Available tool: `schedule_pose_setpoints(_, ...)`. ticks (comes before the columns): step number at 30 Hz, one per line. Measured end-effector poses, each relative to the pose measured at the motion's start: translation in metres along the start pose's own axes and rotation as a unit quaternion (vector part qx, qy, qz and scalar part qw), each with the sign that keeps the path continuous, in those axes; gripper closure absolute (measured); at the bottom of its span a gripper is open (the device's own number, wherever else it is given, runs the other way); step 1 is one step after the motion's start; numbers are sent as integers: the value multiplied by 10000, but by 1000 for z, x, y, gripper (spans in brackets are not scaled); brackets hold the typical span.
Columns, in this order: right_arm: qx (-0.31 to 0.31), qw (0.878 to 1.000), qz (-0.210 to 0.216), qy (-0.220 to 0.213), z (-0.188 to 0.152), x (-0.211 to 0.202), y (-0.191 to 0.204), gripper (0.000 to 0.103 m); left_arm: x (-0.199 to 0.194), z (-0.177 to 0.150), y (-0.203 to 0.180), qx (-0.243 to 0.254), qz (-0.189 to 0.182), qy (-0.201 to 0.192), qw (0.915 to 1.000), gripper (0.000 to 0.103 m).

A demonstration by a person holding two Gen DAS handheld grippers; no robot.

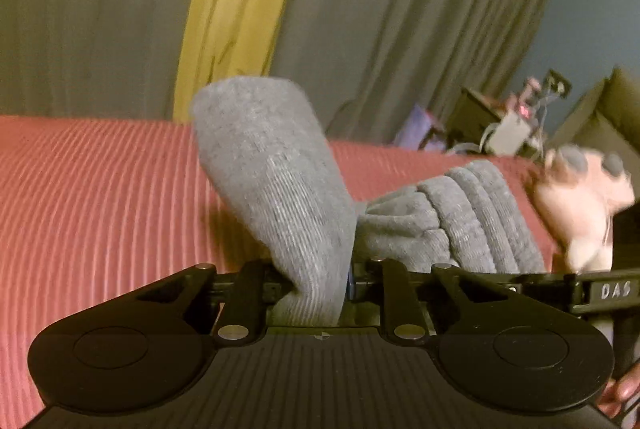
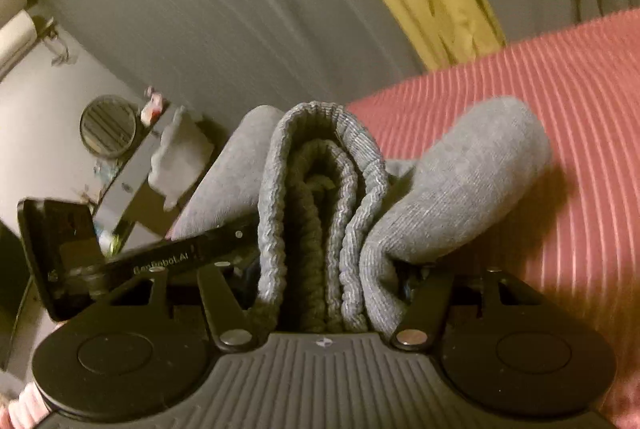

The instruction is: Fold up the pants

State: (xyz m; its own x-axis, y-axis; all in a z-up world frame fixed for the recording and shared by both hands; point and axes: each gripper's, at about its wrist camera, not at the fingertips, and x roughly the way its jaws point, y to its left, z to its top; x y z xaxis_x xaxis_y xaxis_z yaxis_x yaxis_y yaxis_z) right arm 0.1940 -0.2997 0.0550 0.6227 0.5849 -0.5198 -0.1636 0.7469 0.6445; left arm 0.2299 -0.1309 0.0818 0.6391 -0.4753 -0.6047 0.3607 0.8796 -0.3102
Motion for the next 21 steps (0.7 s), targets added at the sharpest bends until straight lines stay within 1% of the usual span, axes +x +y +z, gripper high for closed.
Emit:
schedule_pose_setpoints(1, -49, 9999, -53, -93, 8, 2, 2, 42, 1, 7, 2, -36, 31, -66, 10000, 80)
schedule_pose_setpoints(2, -131, 9996, -162, -170, 17, 4, 3, 40, 2, 11, 5, 7, 154, -125, 9998, 72)
schedule_pose_setpoints(3, -201, 9991, -303, -201, 24, 4, 0, 35, 4, 14, 8, 67, 462, -173, 9988, 64)
schedule_pose_setpoints(4, -275, 9976, -597, -205, 33, 8, -1, 20, 5, 14, 10, 103, 843, -207, 9962, 49)
schedule_pose_setpoints(5, -364, 9927, -1129, -220, 40, 8, -5, 9, 7, 13, 14, 144, 1327, -201, 9908, 30)
schedule_pose_setpoints(6, -368, 9863, -1594, -233, 44, 7, -11, 6, 7, 9, 17, 175, 1696, -187, 9852, 24)
schedule_pose_setpoints(7, -359, 9781, -2035, -252, 47, 4, -18, 4, 5, 1, 20, 263, 1905, -162, 9812, 20)
schedule_pose_setpoints(8, -353, 9737, -2232, -281, 45, 0, -23, 4, 3, -9, 20, 391, 1915, -47, 9807, 18)
schedule_pose_setpoints(9, -310, 9731, -2264, -284, 40, -5, -30, 4, 2, -19, 19, 507, 1860, 67, 9812, 17)
schedule_pose_setpoints(10, -231, 9744, -2224, -250, 33, -9, -36, 4, 1, -31, 17, 614, 1828, 150, 9811, 15)
schedule_pose_setpoints(11, -156, 9762, -2156, -176, 23, -12, -41, 4, -2, -46, 16, 706, 1831, 203, 9803, 8)
schedule_pose_setpoints(12, -137, 9770, -2124, -109, 15, -10, -42, 4, -1, -60, 12, 803, 1855, 262, 9790, 7)
schedule_pose_setpoints(14, -227, 9739, -2260, 16, -1, -4, -45, 4, 5, -83, 2, 1058, 1996, 449, 9731, 7)
schedule_pose_setpoints(16, -355, 9694, -2425, 151, -12, 6, -45, 4, 5, -99, -1, 1245, 2096, 497, 9686, 7)
schedule_pose_setpoints(17, -370, 9673, -2501, 189, -15, 9, -46, 4, 8, -104, -3, 1318, 2157, 596, 9657, 6)
schedule_pose_setpoints(18, -373, 9656, -2562, 221, -18, 12, -45, 4, 8, -107, -5, 1291, 2211, 662, 9644, 5)
schedule_pose_setpoints(19, -371, 9651, -2580, 265, -16, 18, -46, 4, 11, -109, -2, 1171, 2214, 771, 9651, 3)
schedule_pose_setpoints(20, -356, 9632, -2643, 321, -16, 21, -50, 4, 14, -110, 3, 1052, 2221, 957, 9646, 3)
schedule_pose_setpoints(21, -303, 9619, -2686, 399, -19, 22, -55, 4, 12, -120, 13, 942, 2318, 1147, 9614, 3)
